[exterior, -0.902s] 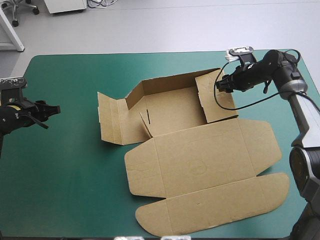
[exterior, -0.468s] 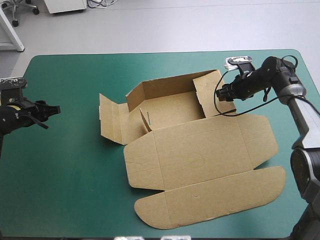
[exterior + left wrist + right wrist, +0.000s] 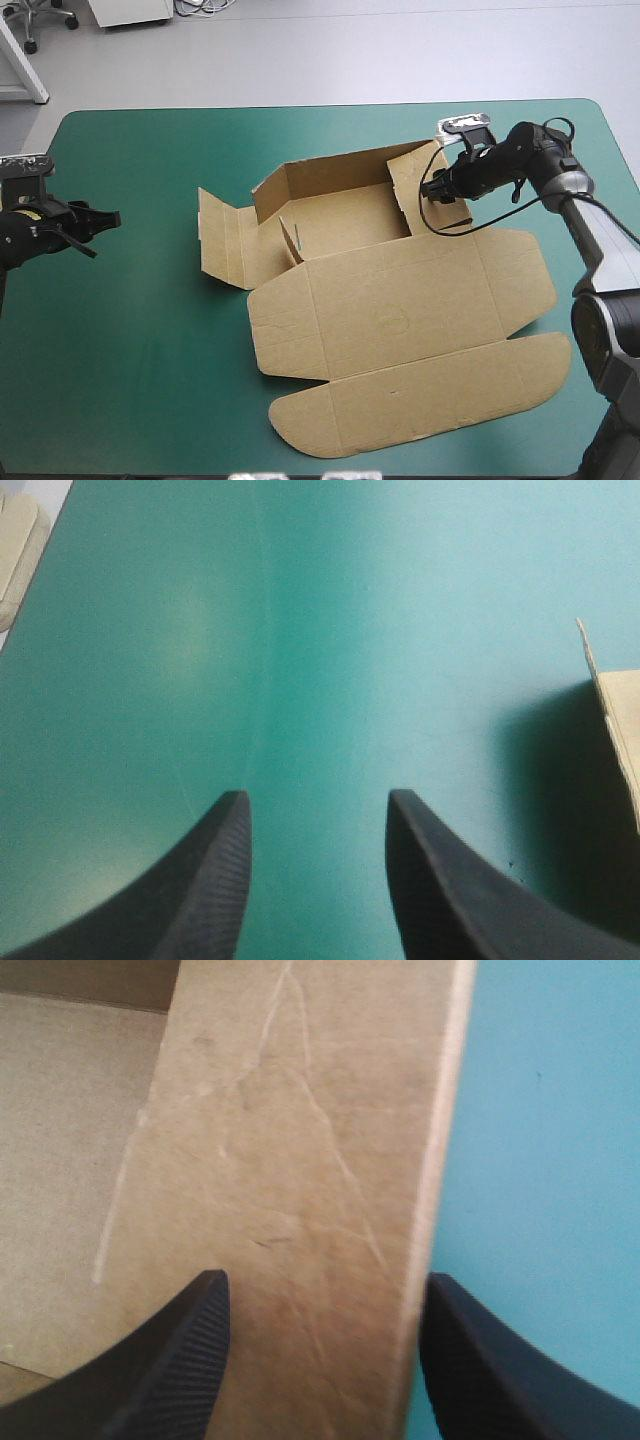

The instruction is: Fold the box

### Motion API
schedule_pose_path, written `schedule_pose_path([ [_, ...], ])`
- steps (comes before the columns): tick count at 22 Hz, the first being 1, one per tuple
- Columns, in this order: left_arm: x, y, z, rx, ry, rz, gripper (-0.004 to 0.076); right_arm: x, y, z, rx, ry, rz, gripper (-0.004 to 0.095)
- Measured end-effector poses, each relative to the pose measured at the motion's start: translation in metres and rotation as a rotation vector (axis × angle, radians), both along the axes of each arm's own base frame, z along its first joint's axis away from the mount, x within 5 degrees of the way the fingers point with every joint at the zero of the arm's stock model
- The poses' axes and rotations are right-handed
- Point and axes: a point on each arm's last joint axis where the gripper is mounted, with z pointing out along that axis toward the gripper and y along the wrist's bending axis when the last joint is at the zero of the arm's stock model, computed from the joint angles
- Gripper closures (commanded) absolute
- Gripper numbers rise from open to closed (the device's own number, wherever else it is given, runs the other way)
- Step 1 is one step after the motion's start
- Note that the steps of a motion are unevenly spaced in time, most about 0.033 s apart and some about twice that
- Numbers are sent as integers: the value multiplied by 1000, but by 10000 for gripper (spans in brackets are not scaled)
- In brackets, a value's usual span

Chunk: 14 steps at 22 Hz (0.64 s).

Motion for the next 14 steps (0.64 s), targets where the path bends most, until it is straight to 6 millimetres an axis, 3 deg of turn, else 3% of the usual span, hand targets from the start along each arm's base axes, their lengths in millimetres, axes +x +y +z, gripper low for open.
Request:
schedule_pose_path([
  [6,0,0,0,0,0,-1,413,11,10,-25,-15,26,-17,403],
  [7,0,0,0,-1,0,-1,413,12,10,-28,-18,35,-20,455],
  [8,0,0,0,-1,0,-1,413,13,10,-31,-21,41,-23,616],
  [9,0,0,0,-4,-1,-1,413,14,9,-33,-26,47,-34,693],
  [10,0,-1,0,-8,-2,-1,413,14,8,-33,-30,47,-36,898],
  [14,0,-1,0,-20,-5,-3,413,14,7,-34,-48,49,-44,908],
])
